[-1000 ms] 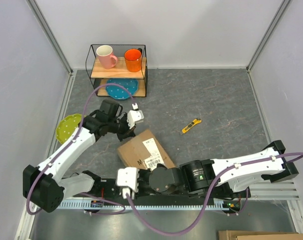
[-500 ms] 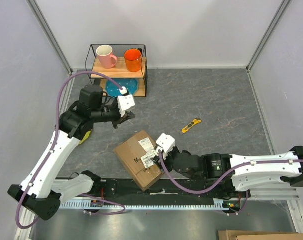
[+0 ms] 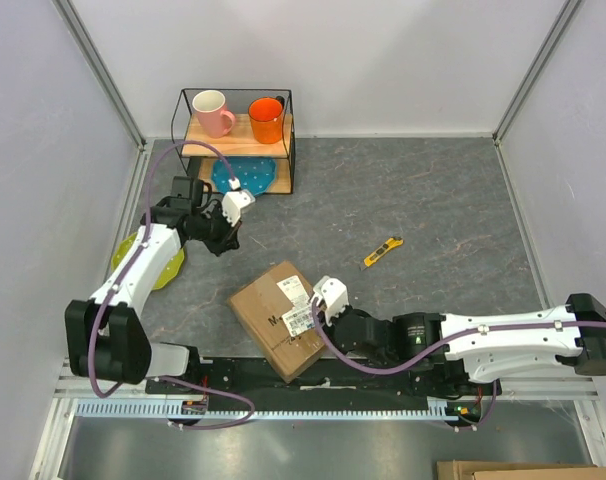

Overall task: Unpack the express box
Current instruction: Adjust the express box at the center of the board.

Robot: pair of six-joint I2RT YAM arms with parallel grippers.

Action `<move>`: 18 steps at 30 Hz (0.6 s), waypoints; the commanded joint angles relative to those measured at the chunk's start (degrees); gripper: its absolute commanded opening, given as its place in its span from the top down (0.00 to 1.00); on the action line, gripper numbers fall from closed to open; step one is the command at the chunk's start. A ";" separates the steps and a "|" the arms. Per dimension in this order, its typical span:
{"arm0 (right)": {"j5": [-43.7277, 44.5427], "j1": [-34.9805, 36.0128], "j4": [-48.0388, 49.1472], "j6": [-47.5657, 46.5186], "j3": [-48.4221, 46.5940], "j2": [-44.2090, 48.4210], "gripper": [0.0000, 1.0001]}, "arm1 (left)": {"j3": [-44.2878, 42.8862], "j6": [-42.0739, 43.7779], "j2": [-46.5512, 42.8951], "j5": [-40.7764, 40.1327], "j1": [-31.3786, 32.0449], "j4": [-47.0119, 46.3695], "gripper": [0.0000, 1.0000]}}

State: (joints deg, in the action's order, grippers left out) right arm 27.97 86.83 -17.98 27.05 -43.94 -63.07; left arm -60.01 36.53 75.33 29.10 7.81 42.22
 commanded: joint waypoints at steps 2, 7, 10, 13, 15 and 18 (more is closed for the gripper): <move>-6.68 -0.17 -0.05 10.74 4.29 4.27 0.89 | 3.75 8.10 4.29 7.88 0.45 0.58 0.98; -7.66 -0.08 2.50 15.49 10.44 6.72 0.93 | 5.43 11.44 12.01 11.85 0.45 1.90 0.98; -7.22 -0.08 4.79 16.98 12.56 7.34 0.94 | 1.24 18.53 17.19 20.44 -0.69 10.84 0.98; -6.70 -0.08 6.81 17.25 13.71 6.30 0.94 | -8.23 32.82 26.48 32.29 -3.33 30.05 0.98; -6.61 -0.08 8.30 16.90 13.97 5.24 0.94 | -13.18 41.20 31.52 34.87 -4.56 45.92 0.96; -6.43 -0.25 10.50 16.37 14.50 3.66 0.95 | -16.73 41.33 35.42 36.20 -5.53 45.94 0.92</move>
State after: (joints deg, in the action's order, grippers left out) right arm 21.04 86.78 -13.21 42.50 -30.13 -57.84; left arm -72.42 64.77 107.94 55.75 3.77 68.18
